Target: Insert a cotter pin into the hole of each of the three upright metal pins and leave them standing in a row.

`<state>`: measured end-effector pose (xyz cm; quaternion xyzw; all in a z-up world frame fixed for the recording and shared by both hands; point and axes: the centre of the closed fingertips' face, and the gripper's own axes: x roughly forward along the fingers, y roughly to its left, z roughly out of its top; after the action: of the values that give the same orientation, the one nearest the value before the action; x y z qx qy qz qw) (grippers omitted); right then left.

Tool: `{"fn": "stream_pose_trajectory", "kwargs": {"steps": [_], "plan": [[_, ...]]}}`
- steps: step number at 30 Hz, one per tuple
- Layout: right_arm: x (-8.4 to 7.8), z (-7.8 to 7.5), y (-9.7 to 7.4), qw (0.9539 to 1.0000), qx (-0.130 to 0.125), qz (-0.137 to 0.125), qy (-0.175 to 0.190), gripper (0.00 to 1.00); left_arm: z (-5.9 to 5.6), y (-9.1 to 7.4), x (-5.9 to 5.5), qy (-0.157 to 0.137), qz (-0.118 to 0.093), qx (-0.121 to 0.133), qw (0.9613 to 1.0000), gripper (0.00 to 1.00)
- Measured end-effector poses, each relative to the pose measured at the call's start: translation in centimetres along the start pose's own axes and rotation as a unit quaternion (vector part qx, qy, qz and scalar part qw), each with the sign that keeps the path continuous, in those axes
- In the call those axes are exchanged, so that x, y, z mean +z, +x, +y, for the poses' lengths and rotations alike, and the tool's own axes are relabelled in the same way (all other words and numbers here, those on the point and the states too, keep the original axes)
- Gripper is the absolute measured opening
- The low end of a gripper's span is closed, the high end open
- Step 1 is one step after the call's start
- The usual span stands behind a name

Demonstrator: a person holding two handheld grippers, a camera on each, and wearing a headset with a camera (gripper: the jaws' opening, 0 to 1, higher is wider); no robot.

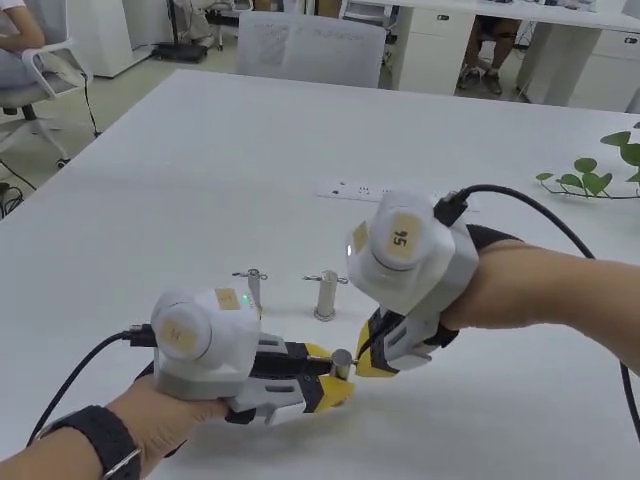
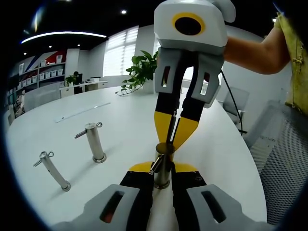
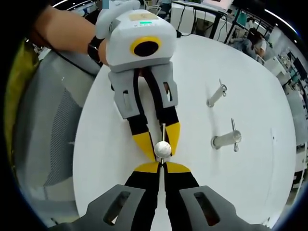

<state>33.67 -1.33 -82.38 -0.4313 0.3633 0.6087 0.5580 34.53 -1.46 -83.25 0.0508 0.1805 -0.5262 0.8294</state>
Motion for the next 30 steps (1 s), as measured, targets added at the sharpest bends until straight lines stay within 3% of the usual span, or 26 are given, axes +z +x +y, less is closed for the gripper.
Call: {"fn": "stream_pose_trajectory", "kwargs": {"steps": [14, 20, 30], "plan": [[0.9, 0.0, -0.2, 0.9999, 0.0, -0.014, 0.0, 0.13, -0.1, 0.0, -0.1, -0.001, 0.0, -0.001, 1.0, 0.12], [1.2, 0.0, -0.6, 0.9992, 0.0, -0.038, 0.013, 0.16, 0.0, 0.0, -0.1, -0.002, 0.002, 0.0, 1.0, 0.13], [1.9, 0.1, -0.3, 0.9984, 0.0, -0.056, 0.012, 0.18, 0.6, -0.6, -0.1, -0.023, -0.002, 0.006, 0.9997, 0.27]]}}
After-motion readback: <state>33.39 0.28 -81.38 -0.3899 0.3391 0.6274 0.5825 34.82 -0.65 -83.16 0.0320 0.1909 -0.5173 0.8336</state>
